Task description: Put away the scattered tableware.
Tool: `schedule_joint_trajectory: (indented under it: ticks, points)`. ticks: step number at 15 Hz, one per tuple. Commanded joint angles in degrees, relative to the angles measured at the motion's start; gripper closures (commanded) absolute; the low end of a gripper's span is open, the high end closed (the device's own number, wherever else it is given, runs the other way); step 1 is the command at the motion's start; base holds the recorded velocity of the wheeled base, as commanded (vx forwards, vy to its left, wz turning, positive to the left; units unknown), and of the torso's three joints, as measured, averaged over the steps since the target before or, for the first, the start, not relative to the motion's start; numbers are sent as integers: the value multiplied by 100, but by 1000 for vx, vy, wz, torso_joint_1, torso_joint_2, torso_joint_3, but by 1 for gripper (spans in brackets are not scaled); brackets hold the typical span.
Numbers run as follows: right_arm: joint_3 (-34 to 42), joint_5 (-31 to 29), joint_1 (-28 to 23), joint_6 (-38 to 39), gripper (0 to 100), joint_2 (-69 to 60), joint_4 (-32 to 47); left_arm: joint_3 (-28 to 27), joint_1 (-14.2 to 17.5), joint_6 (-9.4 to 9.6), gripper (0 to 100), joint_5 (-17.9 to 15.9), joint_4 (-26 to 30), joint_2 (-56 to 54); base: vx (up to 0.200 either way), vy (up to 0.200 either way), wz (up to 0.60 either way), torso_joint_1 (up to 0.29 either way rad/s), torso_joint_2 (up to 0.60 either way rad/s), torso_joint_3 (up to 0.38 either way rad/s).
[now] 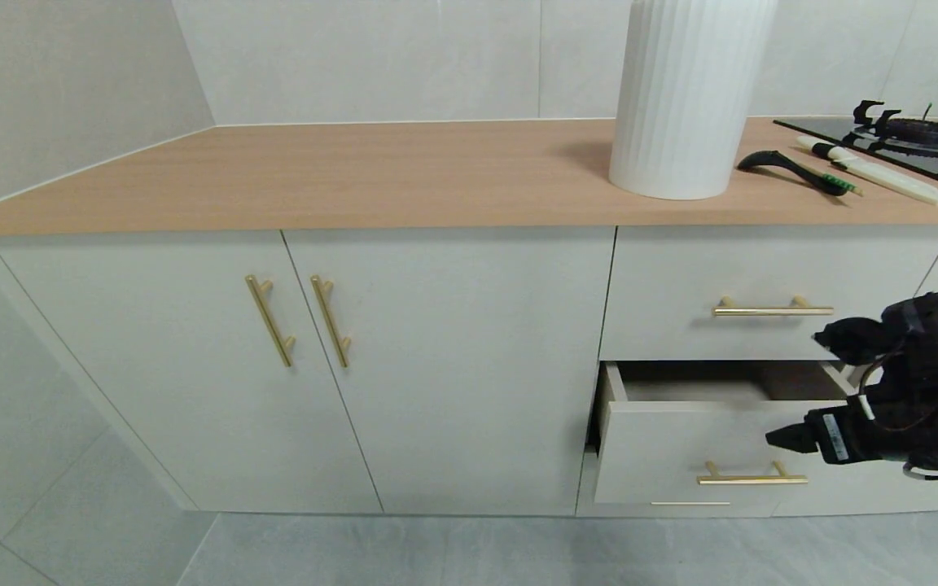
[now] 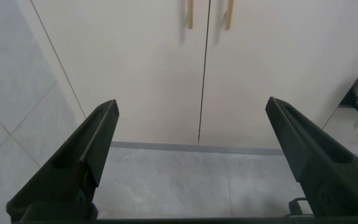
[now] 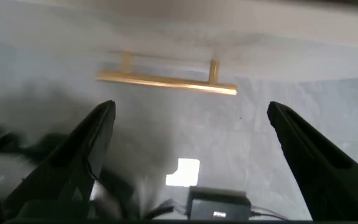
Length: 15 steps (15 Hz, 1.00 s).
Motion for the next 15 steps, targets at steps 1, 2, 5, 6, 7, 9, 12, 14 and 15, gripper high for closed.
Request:
schedule_joint_trajectory:
  ticks: [1, 2, 5, 6, 7, 9, 12, 14, 15]
  points:
    - [-245, 97, 151, 111, 0, -443, -114, 1, 4, -8, 0, 2, 0, 9, 0, 0, 0, 0, 0, 0]
    - [-218, 97, 169, 137, 0, -329, -289, 1, 4, -8, 0, 2, 0, 9, 0, 0, 0, 0, 0, 0]
    - [28, 44, 406, 278, 0, 427, -1168, 1, 4, 0, 0, 2, 0, 9, 0, 0, 0, 0, 0, 0]
    - [72, 35, 450, 278, 0, 647, -1397, 1, 4, 0, 0, 2, 0, 9, 0, 0, 0, 0, 0, 0]
    - [89, 35, 450, 304, 0, 779, -1555, 1, 4, -8, 0, 2, 0, 9, 0, 0, 0, 0, 0, 0]
    - [221, -158, 450, 348, 0, 1165, -2311, 1, 4, 0, 0, 2, 0, 9, 0, 0, 0, 0, 0, 0]
    - [388, -413, 450, 348, 0, 1499, -3111, 1, 4, 0, 0, 2, 0, 9, 0, 0, 0, 0, 0, 0]
    - [379, -413, 441, 348, 0, 1631, -3198, 1, 4, -8, 0, 2, 0, 9, 0, 0, 0, 0, 0, 0]
    - [379, -413, 432, 357, 0, 1693, -3234, 1, 4, 0, 0, 2, 0, 9, 0, 0, 0, 0, 0, 0]
